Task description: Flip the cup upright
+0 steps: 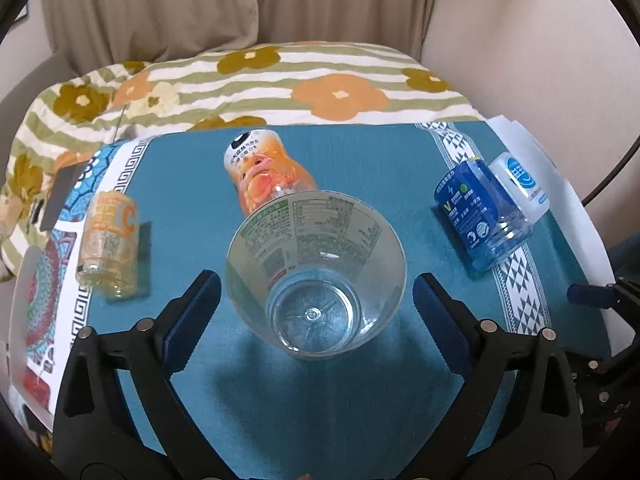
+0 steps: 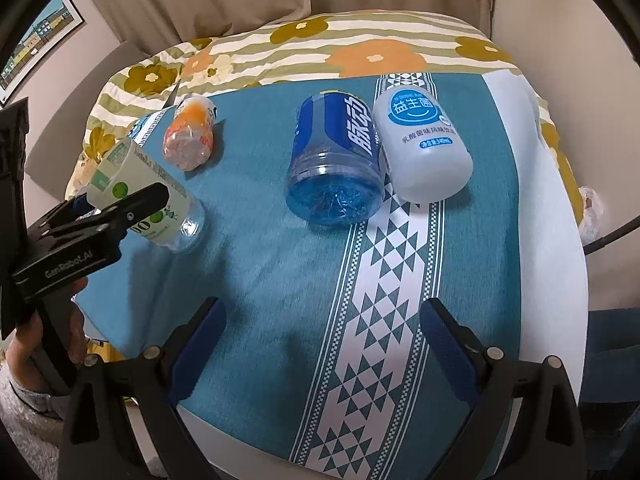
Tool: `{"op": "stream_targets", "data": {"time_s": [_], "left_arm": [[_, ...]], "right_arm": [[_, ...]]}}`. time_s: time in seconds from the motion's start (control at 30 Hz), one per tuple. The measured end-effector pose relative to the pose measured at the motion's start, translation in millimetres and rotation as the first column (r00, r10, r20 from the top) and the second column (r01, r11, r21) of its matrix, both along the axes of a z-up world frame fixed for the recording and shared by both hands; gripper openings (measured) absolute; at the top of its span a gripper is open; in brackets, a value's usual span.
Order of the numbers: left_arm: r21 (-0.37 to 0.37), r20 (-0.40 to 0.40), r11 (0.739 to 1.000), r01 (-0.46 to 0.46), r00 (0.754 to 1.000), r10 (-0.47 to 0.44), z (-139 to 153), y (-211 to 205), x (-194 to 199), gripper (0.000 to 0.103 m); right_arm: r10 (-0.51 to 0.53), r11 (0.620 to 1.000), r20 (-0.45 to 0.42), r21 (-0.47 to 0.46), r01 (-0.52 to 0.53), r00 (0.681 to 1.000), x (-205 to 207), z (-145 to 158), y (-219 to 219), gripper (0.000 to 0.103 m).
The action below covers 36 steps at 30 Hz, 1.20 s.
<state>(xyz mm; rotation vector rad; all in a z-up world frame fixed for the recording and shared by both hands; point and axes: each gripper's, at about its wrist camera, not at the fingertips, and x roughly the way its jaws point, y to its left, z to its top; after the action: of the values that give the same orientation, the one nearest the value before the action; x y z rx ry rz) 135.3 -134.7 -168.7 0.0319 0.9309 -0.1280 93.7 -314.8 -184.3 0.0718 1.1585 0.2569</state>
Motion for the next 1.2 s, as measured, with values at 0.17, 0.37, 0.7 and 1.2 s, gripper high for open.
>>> {"op": "stream_targets", "data": {"time_s": [0.17,0.37,0.7,1.2], "left_arm": [[-0.034,-0.004,0.999,-0.010,1.000,0.010,19,10,-11,0.102],[-0.047,0.030,0.999,0.006,1.000,-0.005,64,28,-37,0.102],[-0.053,0.101,0.998,-0.018,0.995,0.024,144,77,-79,0.103],[-0.057,0.179,0.998,-0.035,0.983,0.044,165,126,-115,0.103]], "right_arm": [[-0.021,0.999,0.046,-0.037,0.023,0.999,-9,15,3,0.097],[-0.078,0.996,0.129,-0.042,0.084,0.989,-21,52,15,0.097],[-0.150,0.979,0.269,-0.093,0.180,0.952,-45,132,55,0.097],[-0.196,0.955,0.359,-0.143,0.261,0.913,-74,166,93,0.097]]}}
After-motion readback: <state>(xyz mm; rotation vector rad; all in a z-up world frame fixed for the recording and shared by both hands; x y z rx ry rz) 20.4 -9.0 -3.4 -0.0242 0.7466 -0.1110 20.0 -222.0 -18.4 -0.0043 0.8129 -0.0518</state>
